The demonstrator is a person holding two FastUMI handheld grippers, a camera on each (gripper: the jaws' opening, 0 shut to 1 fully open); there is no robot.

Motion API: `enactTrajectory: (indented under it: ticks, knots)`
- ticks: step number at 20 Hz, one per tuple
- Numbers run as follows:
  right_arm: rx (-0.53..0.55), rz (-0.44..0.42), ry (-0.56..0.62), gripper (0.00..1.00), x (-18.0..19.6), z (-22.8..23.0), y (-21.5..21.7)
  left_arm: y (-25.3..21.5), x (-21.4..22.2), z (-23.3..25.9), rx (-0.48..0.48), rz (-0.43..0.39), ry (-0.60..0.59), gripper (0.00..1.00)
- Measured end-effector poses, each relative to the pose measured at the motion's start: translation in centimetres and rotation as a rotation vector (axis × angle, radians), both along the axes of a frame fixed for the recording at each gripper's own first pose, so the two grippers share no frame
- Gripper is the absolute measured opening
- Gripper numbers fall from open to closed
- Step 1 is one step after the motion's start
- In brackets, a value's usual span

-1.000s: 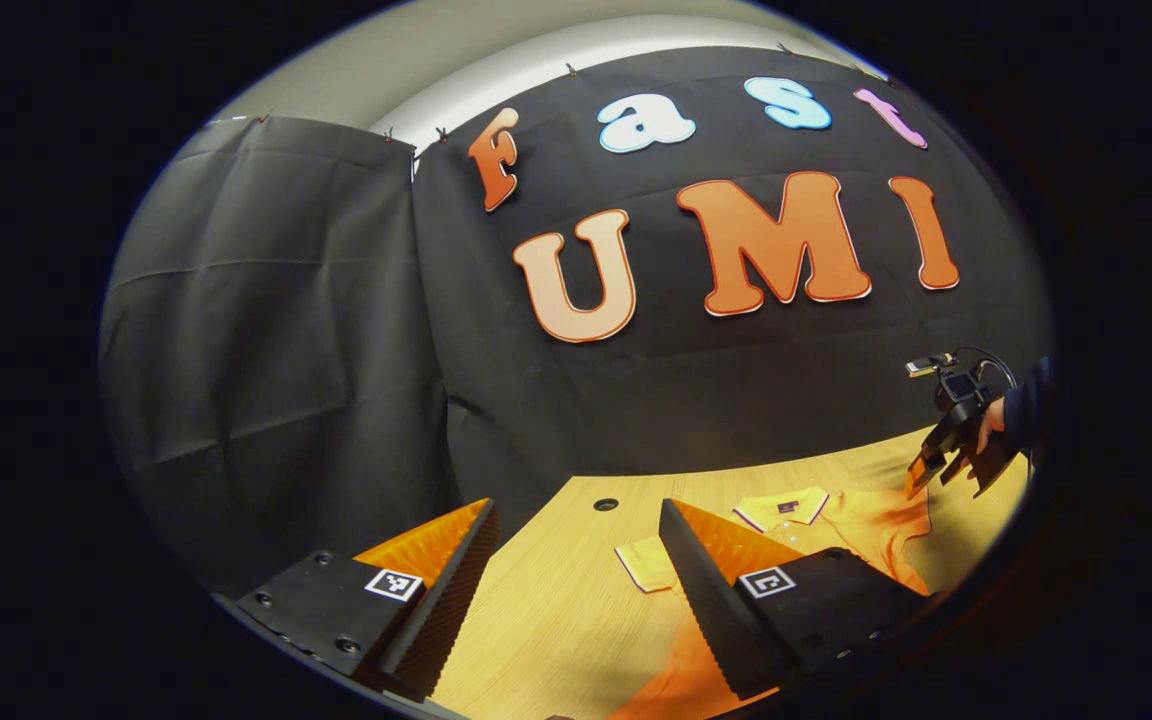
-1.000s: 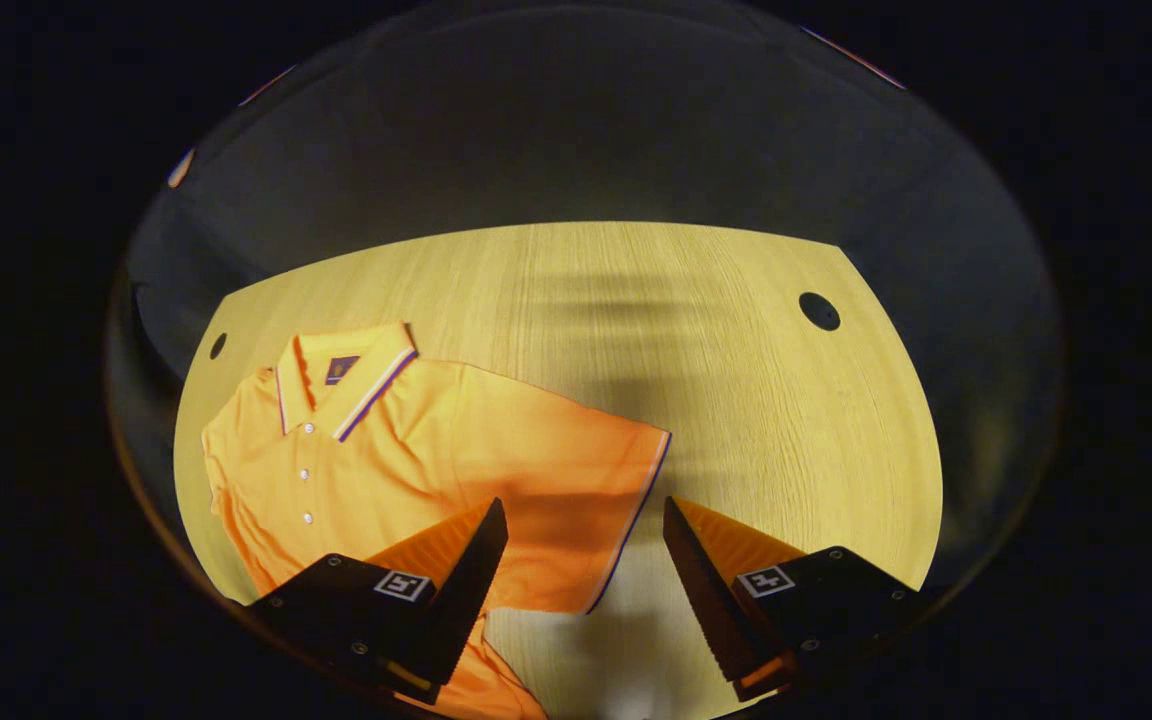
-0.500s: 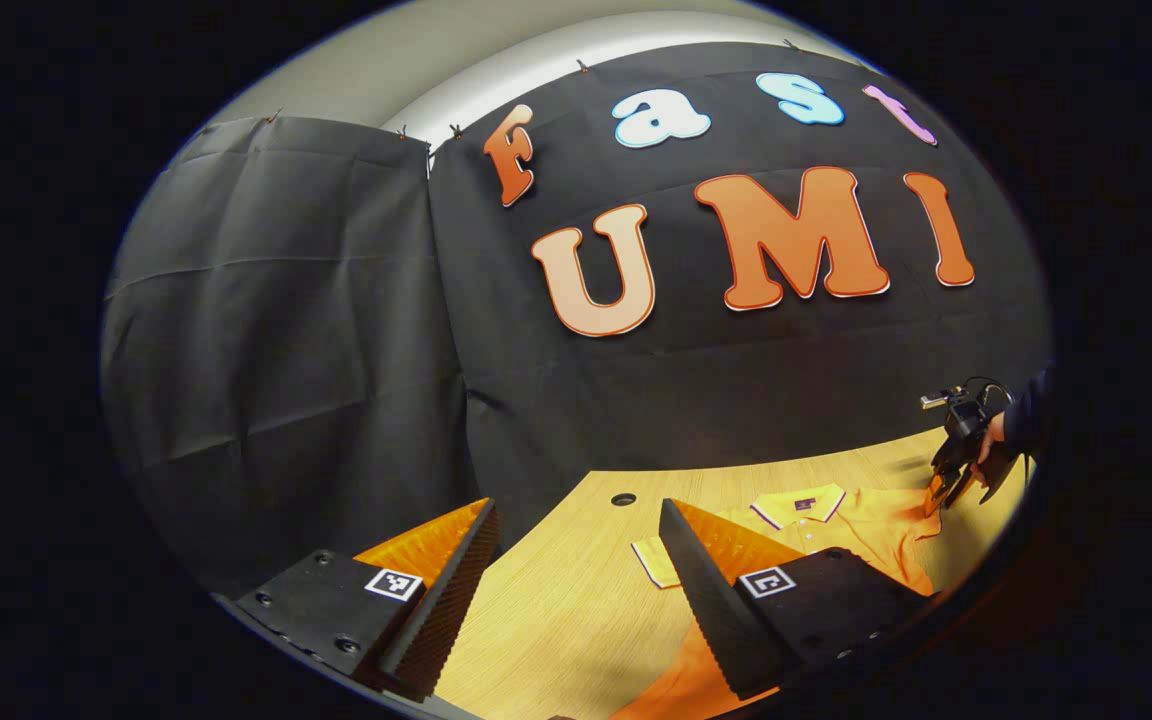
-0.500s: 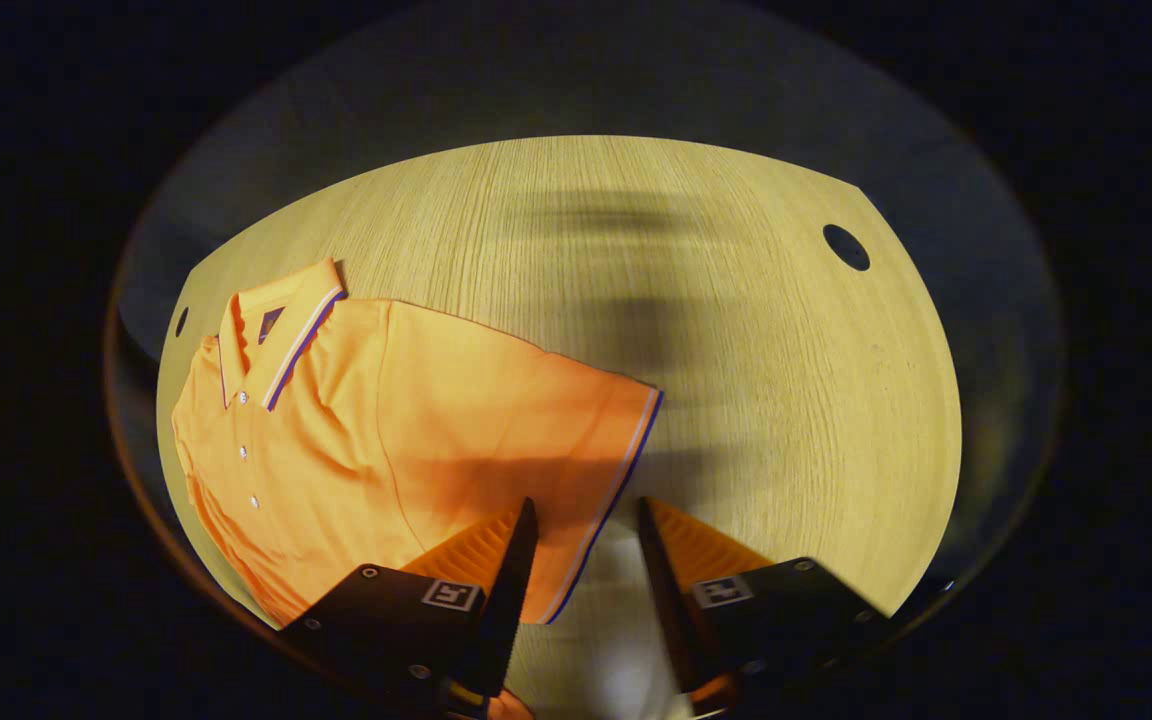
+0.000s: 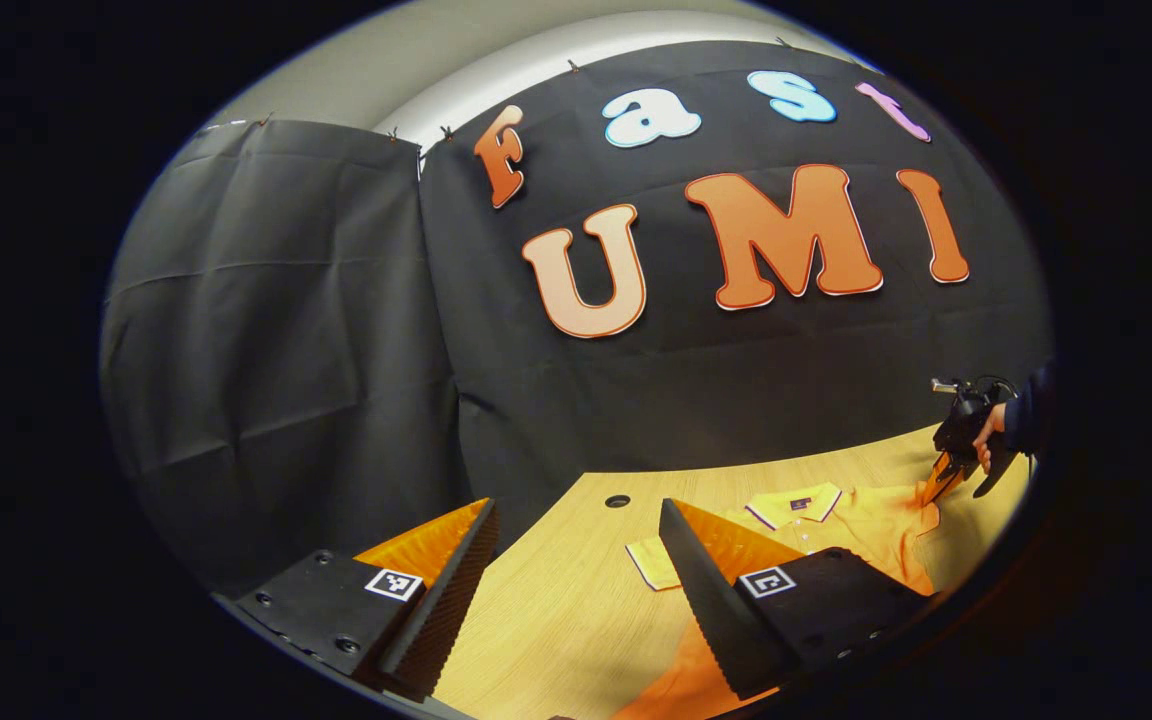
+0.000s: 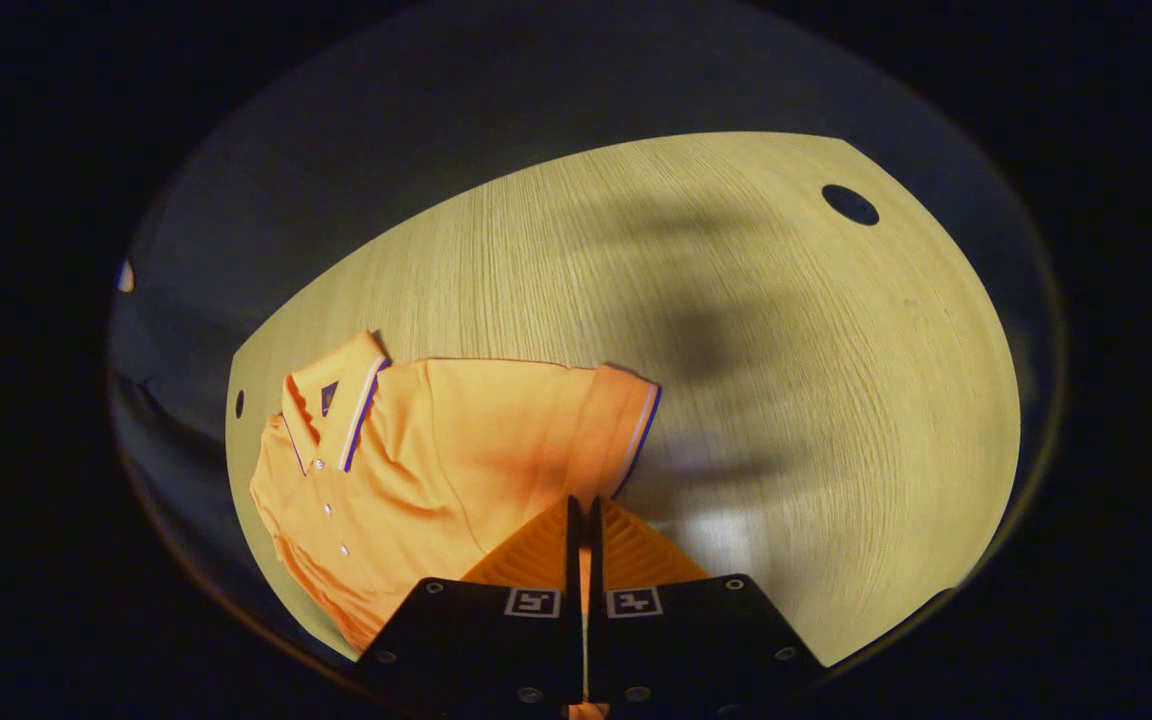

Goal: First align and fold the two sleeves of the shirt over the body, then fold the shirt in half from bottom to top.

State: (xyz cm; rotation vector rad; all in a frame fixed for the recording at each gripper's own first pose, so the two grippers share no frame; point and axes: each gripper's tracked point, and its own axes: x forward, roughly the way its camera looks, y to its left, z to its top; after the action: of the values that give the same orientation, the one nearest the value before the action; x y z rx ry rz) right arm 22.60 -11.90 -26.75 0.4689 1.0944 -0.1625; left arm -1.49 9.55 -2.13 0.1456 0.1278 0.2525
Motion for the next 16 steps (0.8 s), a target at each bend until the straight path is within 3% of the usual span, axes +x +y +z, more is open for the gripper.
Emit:
enactTrajectory:
  ticks: [8,13,16]
  knots:
    - [0.0,0.158,-0.117,0.02,1.9,5.1,5.5,-0.4,0.2,0.0,-0.008,-0.018,0.002,0.99]
    - [0.054,0.186,-0.152,0.03,2.7,6.7,9.0,-0.3,0.4,-0.6,-0.02,-0.017,0.016,1.0]
    - [0.103,0.214,-0.168,0.1,2.7,7.4,11.3,-0.4,0.3,-0.7,-0.019,-0.021,0.026,1.0]
